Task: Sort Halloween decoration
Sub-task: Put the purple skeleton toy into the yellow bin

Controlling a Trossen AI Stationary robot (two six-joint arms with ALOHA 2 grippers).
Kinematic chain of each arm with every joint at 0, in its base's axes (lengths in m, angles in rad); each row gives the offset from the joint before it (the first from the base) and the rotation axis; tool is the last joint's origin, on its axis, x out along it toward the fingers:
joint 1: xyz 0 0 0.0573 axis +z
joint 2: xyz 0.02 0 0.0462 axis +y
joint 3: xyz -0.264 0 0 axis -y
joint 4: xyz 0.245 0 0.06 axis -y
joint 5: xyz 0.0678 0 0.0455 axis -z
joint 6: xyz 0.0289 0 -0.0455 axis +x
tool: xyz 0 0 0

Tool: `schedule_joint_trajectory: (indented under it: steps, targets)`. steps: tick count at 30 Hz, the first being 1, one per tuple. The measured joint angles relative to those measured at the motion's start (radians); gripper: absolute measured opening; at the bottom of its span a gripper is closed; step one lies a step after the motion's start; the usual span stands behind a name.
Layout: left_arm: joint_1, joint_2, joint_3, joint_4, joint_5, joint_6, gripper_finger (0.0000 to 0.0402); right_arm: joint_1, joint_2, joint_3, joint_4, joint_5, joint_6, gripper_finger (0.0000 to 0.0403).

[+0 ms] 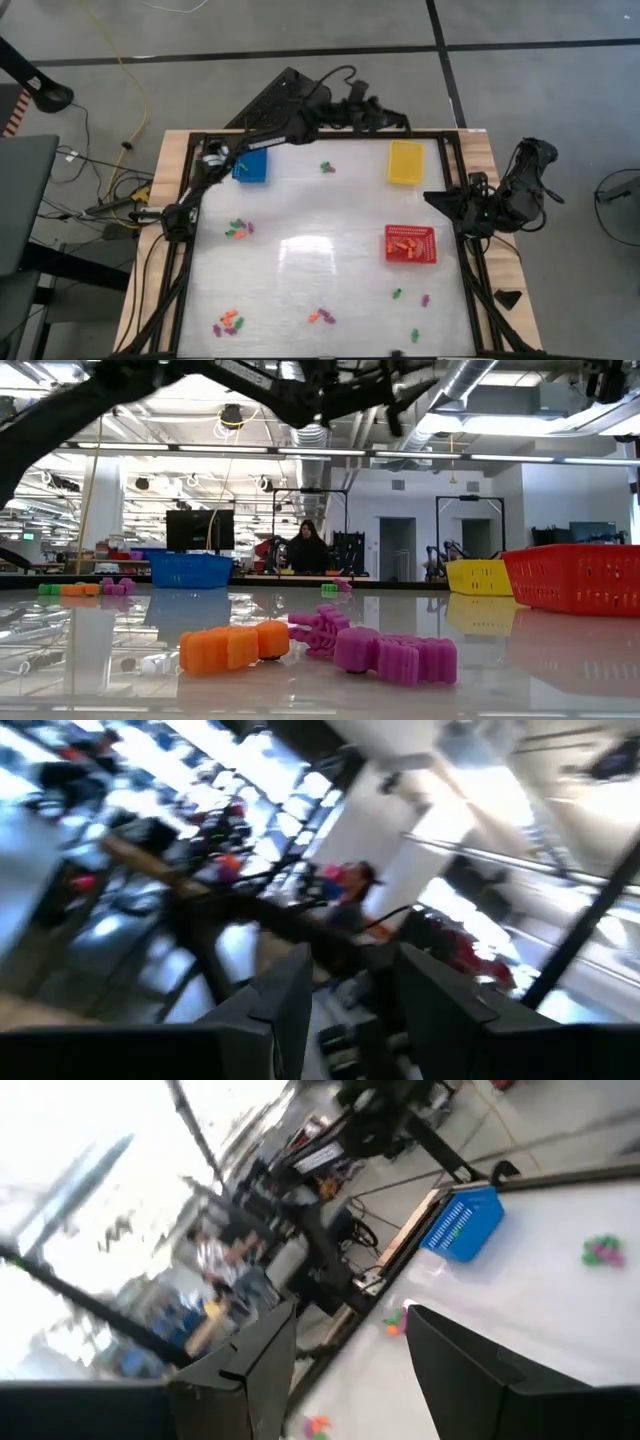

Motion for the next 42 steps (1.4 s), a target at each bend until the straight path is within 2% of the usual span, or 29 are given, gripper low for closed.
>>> schedule_joint_trajectory:
  steps: [3, 9, 13, 16, 20, 24, 25, 29, 31, 35, 37, 39, 42]
  targets:
    - [0.014, -0.166, -0.312, 0.005, -0.095, 0.071, 0.0130, -0.032, 0.003, 0.000, -0.003, 0.014, 0.078, 0.0221]
    - [-0.023, -0.576, -0.944, 0.144, -0.334, 0.143, 0.0130, -0.124, 0.004, 0.000, -0.039, 0.011, 0.059, 0.0221]
    - [-0.111, -0.857, -1.249, 0.157, -0.543, 0.152, 0.0130, -0.207, 0.007, 0.000, -0.059, 0.008, 0.058, 0.0221]
    - [-0.219, -1.042, -1.399, 0.114, -0.697, 0.163, 0.0130, -0.262, 0.013, 0.000, -0.062, -0.031, 0.021, 0.0221]
    - [-0.359, -1.212, -1.514, 0.044, -0.903, 0.167, 0.0130, -0.333, 0.040, 0.000, -0.048, -0.102, 0.009, 0.0221]
    - [-0.467, -1.302, -1.566, -0.012, -0.998, 0.167, 0.0130, -0.433, 0.130, 0.000, 0.106, -0.269, -0.018, 0.0221]
    - [-0.487, -1.312, -1.567, -0.036, -1.021, 0.167, 0.0130, -0.464, 0.171, 0.000, 0.170, -0.339, -0.047, 0.0221]
    - [-0.534, -1.332, -1.567, -0.099, -1.082, 0.176, 0.0130, -0.603, 0.403, 0.001, 0.509, -0.746, -0.232, 0.0221]
    - [-0.547, -1.344, -1.567, -0.114, -1.104, 0.200, 0.0130, -0.660, 0.521, 0.024, 0.588, -0.910, -0.257, 0.0221]
    - [-0.559, -1.408, -1.567, -0.121, -1.123, 0.268, 0.0130, -0.717, 0.740, 0.128, 0.458, -1.154, -0.306, 0.0221]
    - [-0.560, -1.455, -1.567, -0.178, -1.124, 0.273, 0.0130, -0.699, 0.829, 0.200, 0.372, -1.216, -0.389, 0.0221]
    - [-0.560, -1.507, -1.566, -0.262, -1.124, 0.263, 0.0130, -0.661, 0.911, 0.266, 0.275, -1.223, -0.483, 0.0221]
    - [-0.564, -1.570, -1.567, -0.358, -1.121, 0.234, 0.0130, -0.603, 1.022, 0.357, 0.174, -1.159, -0.588, 0.0221]
